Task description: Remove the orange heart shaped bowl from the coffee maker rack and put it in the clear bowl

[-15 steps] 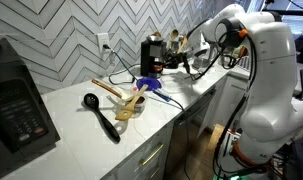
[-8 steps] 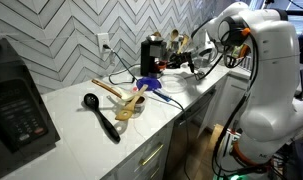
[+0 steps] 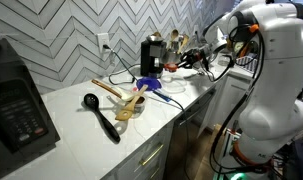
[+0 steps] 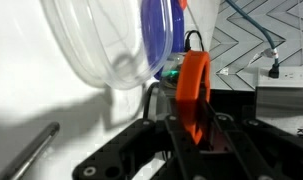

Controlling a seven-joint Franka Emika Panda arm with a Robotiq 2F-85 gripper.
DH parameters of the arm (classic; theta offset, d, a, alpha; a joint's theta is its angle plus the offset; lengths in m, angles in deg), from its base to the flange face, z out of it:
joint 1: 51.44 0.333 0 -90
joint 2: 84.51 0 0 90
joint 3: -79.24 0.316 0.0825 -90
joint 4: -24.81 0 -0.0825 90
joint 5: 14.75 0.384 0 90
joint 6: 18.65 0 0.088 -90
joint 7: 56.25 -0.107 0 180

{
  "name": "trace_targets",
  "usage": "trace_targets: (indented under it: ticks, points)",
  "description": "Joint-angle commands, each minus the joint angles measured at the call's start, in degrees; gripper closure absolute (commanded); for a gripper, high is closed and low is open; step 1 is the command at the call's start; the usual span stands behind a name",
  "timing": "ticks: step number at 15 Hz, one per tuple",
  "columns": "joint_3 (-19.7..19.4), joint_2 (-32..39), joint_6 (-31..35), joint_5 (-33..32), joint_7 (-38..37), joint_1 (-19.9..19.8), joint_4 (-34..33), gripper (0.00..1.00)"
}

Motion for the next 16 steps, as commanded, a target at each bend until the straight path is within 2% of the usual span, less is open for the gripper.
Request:
trace_targets:
  ticks: [1,3,5,8,11,13,16]
  points:
    - [-0.5,-3.0,-6.2,-6.3,-0.4,-1.9,2.2,0.94]
    - [-0.6,-4.1,-10.4,-13.6,0.3,-1.8,2.6,0.94]
    - [-0.5,-6.0,-9.1,-20.3,2.0,-0.7,4.5,0.94]
    - [0.8,-8.0,-7.2,-25.3,7.9,0.1,7.1,0.94]
    - [1.9,-10.1,-6.9,-26.8,14.7,0.9,9.8,0.94]
    - [2.2,-11.5,-5.8,-24.7,18.9,1.4,11.6,0.94]
    - [2.1,-12.8,-6.8,-21.6,21.1,2.0,12.6,0.94]
